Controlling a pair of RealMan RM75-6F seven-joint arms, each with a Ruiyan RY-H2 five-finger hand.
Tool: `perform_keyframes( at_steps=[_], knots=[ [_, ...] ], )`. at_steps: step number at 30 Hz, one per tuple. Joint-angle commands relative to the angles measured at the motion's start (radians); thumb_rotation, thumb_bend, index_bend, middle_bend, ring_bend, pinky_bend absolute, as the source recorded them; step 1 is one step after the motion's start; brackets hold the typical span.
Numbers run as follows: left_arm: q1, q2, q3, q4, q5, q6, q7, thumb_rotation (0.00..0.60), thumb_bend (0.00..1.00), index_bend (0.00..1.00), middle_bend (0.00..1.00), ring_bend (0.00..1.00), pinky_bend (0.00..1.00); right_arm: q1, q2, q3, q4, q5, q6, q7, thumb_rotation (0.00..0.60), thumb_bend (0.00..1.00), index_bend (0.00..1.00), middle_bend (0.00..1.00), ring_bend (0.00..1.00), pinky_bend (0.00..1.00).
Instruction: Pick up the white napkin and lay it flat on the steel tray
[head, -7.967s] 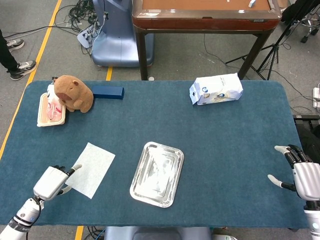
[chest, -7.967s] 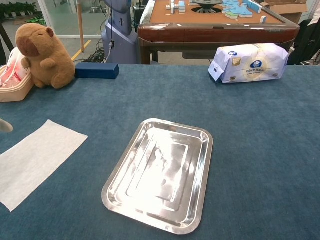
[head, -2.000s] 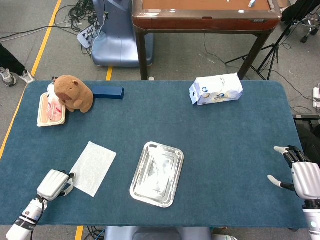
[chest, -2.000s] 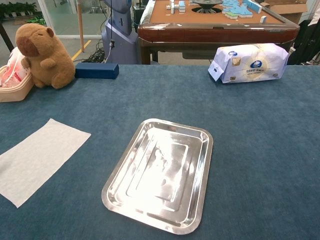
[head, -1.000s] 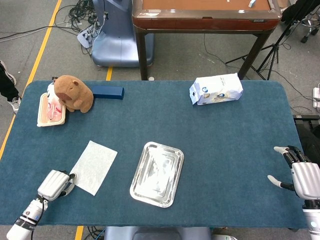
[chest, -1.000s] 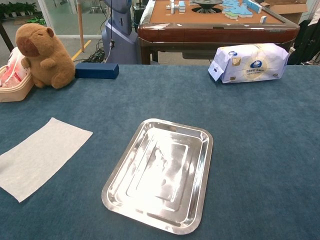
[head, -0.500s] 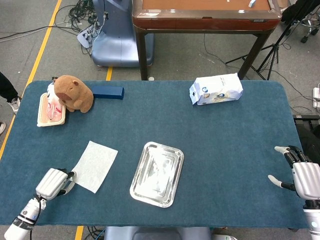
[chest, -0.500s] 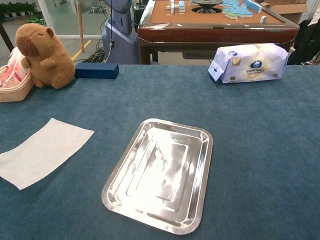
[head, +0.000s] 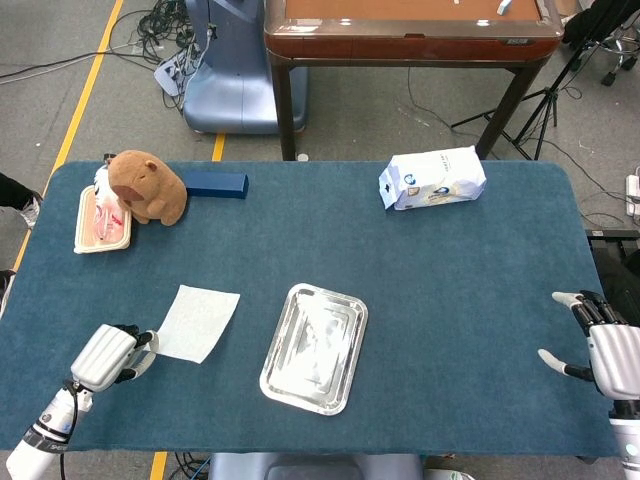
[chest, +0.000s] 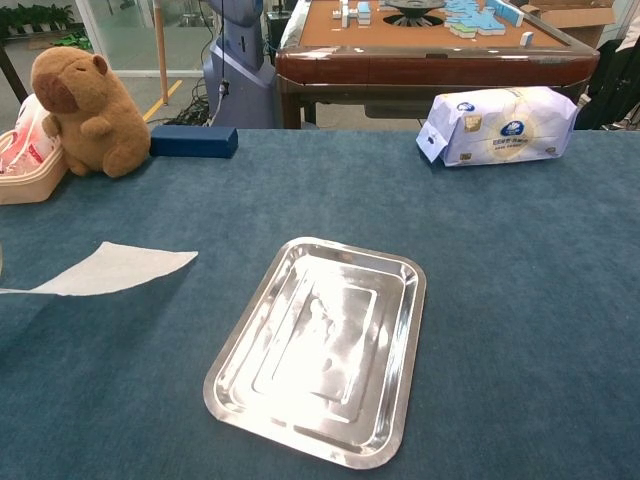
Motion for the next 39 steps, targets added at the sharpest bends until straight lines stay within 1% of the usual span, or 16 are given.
perform_keyframes(
  at_steps=[1, 10, 20, 30, 39],
  knots=[
    [-0.012, 0.027, -0.008, -0.044, 0.009, 0.005, 0.017, 0.6, 0.45, 0.64, 0.88, 0.61, 0.69, -0.001, 0.001, 0.001, 0.0, 0.0, 0.002, 0.003, 0.6, 0.0, 0.25, 0.29, 0.17, 0.36],
    [-0.036, 0.061, -0.017, -0.129, 0.027, -0.001, 0.04, 0.6, 0.46, 0.65, 0.88, 0.61, 0.69, -0.004, 0.003, 0.003, 0.002, -0.001, 0.009, 0.012, 0.6, 0.0, 0.25, 0.29, 0.17, 0.36],
    [-0.071, 0.103, -0.043, -0.239, 0.05, -0.004, 0.091, 0.6, 0.46, 0.65, 0.88, 0.61, 0.68, -0.006, 0.005, 0.006, 0.003, 0.002, 0.012, 0.018, 0.6, 0.0, 0.25, 0.29, 0.17, 0.36],
    [-0.129, 0.14, -0.079, -0.378, 0.035, -0.087, 0.18, 0.6, 0.47, 0.65, 0.88, 0.6, 0.68, -0.01, 0.012, 0.011, 0.002, 0.008, 0.019, 0.035, 0.6, 0.0, 0.26, 0.29, 0.17, 0.36],
    [-0.169, 0.142, -0.111, -0.47, 0.001, -0.16, 0.277, 0.6, 0.47, 0.65, 0.88, 0.61, 0.68, -0.014, 0.019, 0.014, 0.001, 0.01, 0.025, 0.051, 0.6, 0.0, 0.26, 0.29, 0.17, 0.36]
  ],
)
